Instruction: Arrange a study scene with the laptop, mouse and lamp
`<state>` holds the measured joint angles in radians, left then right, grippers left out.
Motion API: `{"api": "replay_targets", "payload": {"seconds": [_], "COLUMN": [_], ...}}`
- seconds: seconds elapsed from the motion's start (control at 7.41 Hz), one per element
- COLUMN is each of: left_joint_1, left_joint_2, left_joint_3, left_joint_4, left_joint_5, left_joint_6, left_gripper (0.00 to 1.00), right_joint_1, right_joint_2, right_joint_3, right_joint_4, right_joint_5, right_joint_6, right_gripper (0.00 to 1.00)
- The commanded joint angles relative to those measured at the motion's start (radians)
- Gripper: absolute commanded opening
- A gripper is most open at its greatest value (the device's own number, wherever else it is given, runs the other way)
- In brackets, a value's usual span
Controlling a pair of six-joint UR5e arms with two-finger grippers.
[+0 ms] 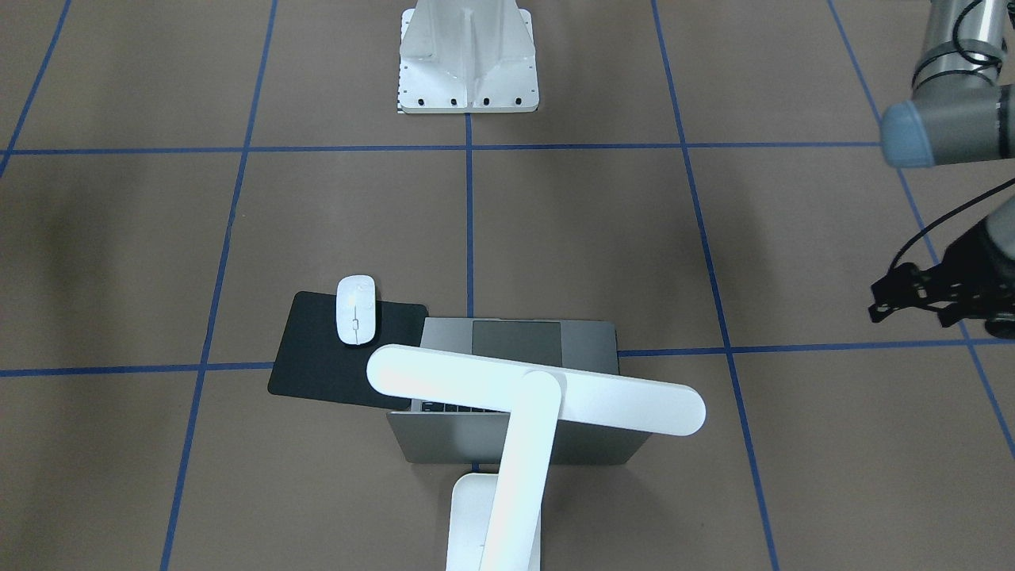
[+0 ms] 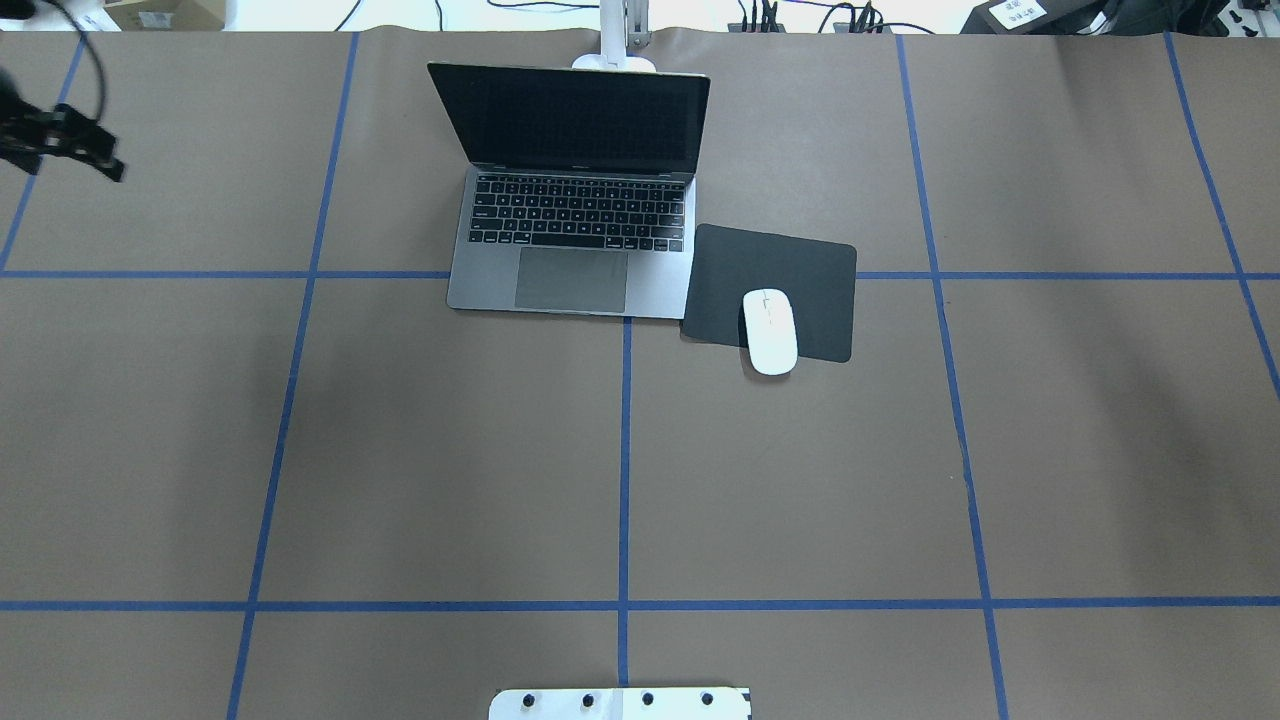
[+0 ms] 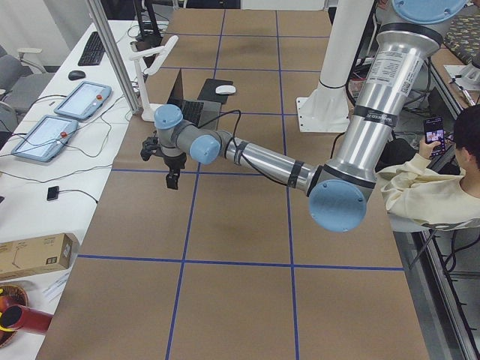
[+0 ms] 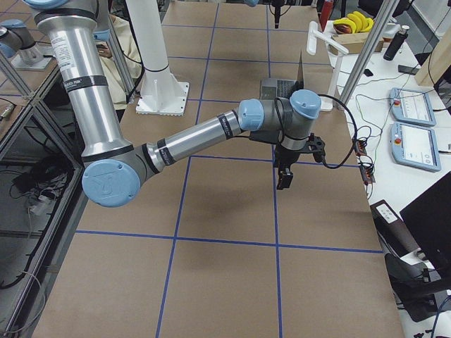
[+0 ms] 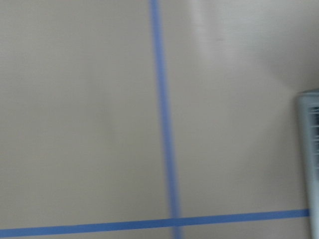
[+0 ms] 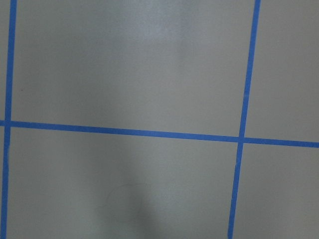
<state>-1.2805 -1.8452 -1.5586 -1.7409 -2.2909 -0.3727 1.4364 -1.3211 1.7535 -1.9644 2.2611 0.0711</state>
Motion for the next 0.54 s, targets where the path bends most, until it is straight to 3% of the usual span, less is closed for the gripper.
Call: {"api": "replay_targets", "payload": {"seconds": [0.0, 0.27, 0.4], "left_joint_1": [-0.153, -0.256, -0.293], "left_joint_2": [0.101, 0.104, 0.106], "left_joint_3": [0.082, 0.217, 0.238], "left_joint_4": [0.0, 0.0, 0.0], "left_joint_5": [-0.018, -0.027, -0.027], "left_joint_6": [0.313, 0.545, 0.61], "left_gripper": [1.0, 1.0, 1.0], "right_joint_1": [0.01, 0.022, 0.025], "right_joint_2": [-0.019, -0.047, -0.059], "right_joint_3": [0.0, 0.003, 0.001], "right_joint_4": [0.002, 0.004, 0.002], "right_joint_5": [0.0, 0.003, 0.002], "right_joint_6": [-0.005, -0.011, -0.011], "right_gripper": [1.0, 1.0, 1.0]}}
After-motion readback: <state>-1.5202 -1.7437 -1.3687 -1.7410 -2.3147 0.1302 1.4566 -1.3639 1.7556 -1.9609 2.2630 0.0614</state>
